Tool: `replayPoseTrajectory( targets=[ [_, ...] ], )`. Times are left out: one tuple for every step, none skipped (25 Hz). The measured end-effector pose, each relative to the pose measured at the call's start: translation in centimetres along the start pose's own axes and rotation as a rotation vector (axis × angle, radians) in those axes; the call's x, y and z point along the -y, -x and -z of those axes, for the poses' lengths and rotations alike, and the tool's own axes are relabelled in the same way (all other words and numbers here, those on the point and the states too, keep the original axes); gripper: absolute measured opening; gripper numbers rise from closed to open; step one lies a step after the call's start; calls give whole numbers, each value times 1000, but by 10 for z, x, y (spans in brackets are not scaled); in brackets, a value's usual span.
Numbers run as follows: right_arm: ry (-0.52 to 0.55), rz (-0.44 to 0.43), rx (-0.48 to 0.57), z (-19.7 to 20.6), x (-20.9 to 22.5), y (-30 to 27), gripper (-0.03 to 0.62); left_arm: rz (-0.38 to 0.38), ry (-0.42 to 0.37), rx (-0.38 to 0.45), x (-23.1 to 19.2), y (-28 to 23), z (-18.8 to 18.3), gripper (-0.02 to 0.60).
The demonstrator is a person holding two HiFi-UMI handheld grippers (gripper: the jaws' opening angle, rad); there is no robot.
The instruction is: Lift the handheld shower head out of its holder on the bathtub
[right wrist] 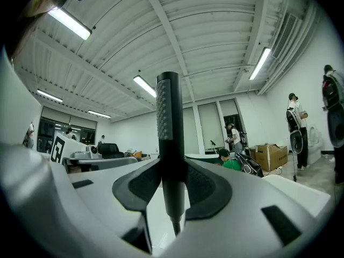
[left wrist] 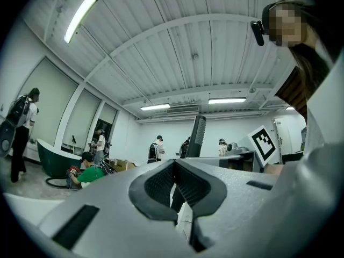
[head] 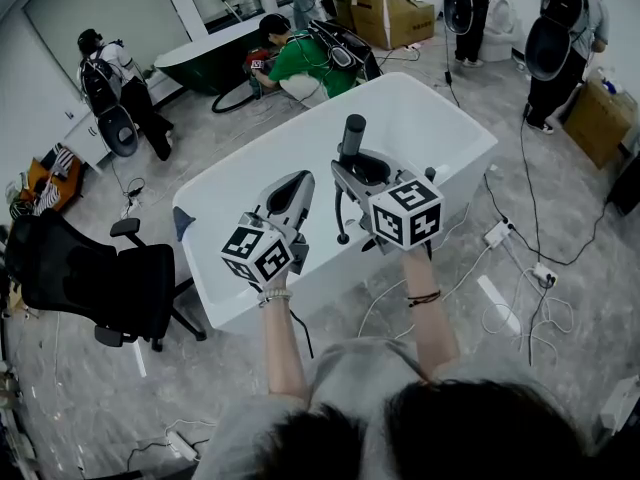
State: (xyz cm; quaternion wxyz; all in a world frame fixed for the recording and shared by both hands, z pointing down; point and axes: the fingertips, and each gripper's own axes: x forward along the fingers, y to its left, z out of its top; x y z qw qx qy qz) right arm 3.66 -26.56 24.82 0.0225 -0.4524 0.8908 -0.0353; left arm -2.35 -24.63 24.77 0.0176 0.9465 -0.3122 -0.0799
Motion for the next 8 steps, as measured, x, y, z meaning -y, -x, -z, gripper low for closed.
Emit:
replayPoseTrajectory(
  targets=[
    [-1, -1, 1, 0, 1, 1, 132, 1, 4, -5, 0, -1, 1, 5],
    [-2, -1, 1, -1, 1, 1, 132, 1, 7, -9, 1, -1, 2, 5],
    [-1, -2, 1, -1, 1, 2, 132, 0, 9, -9, 1, -1, 3, 5],
    [-1, -2, 2, -2, 1, 2, 132, 0, 12, -8, 1, -1, 3, 5],
    [-1, -3, 3, -2, 1, 1, 132, 1, 13, -7, 0, -1, 2, 5],
    [-1, -3, 4, -2, 1, 1, 132, 2, 13, -7, 0, -1, 2, 5],
    [0, -4, 4, -2, 1, 1, 132, 3, 11, -9, 0, -2, 2, 5],
    [1, -5, 5, -2, 1, 0, 132, 4, 10, -10, -1, -2, 2, 5]
  ],
)
